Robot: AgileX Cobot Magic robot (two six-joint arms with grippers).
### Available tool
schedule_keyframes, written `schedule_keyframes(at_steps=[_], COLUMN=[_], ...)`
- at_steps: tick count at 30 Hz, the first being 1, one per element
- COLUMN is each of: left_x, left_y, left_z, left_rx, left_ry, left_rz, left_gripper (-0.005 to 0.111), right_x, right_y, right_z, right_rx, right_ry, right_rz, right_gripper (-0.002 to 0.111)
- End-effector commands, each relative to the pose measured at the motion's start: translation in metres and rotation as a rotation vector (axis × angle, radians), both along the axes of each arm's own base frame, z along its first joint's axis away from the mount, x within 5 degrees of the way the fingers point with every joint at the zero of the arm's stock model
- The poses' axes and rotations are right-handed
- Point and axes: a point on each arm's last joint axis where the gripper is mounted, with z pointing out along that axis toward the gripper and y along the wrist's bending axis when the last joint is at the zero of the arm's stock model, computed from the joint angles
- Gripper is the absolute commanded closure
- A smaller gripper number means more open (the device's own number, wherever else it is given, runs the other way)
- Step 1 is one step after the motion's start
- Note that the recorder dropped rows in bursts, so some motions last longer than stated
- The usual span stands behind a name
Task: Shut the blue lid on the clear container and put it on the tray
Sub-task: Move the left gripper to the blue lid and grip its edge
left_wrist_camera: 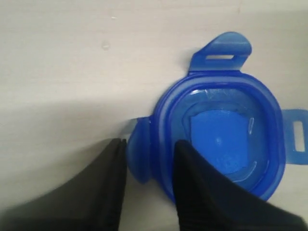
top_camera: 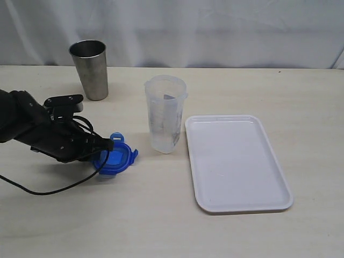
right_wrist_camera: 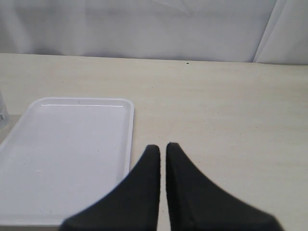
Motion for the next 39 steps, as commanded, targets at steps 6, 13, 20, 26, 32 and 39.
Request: schedule_keyframes(at_steps=[6, 13, 20, 26, 32, 39], left_x=[-0.005, -0.006, -0.007, -0.002, -0.003, -0.002], left_y=[-0.006, -0.006, -0.006, -0.003, -0.004, -0.003], left_z=[-0.004, 0.015, 0.018, 0.019, 0.018, 0.018], left_rx=[-0.021, -0.038, -0.014, 0.007, 0.008, 0.014], left_ry=[0.063, 0.018, 0.007, -0.047, -0.031, -0.047], left_rz=[-0.034, -0.051, -0.099, -0.075, -0.102, -0.092], left_gripper=[0.077, 0.077, 0.077, 0.077, 0.077, 0.077], right_x=[0.000, 0.000, 0.000, 0.000, 0.000, 0.000], right_y=[0.000, 0.000, 0.000, 0.000, 0.000, 0.000], right_z=[-0.001, -0.001, -0.001, -0.001, -0.001, -0.001], right_rx=[0.002, 0.002, 0.002, 0.002, 0.002, 0.002], right_ry=[0.002, 0.002, 0.002, 0.002, 0.002, 0.002], right_rz=[0.000, 0.000, 0.000, 0.000, 0.000, 0.000], right_gripper=[0.104, 0.104, 0.104, 0.104, 0.104, 0.104])
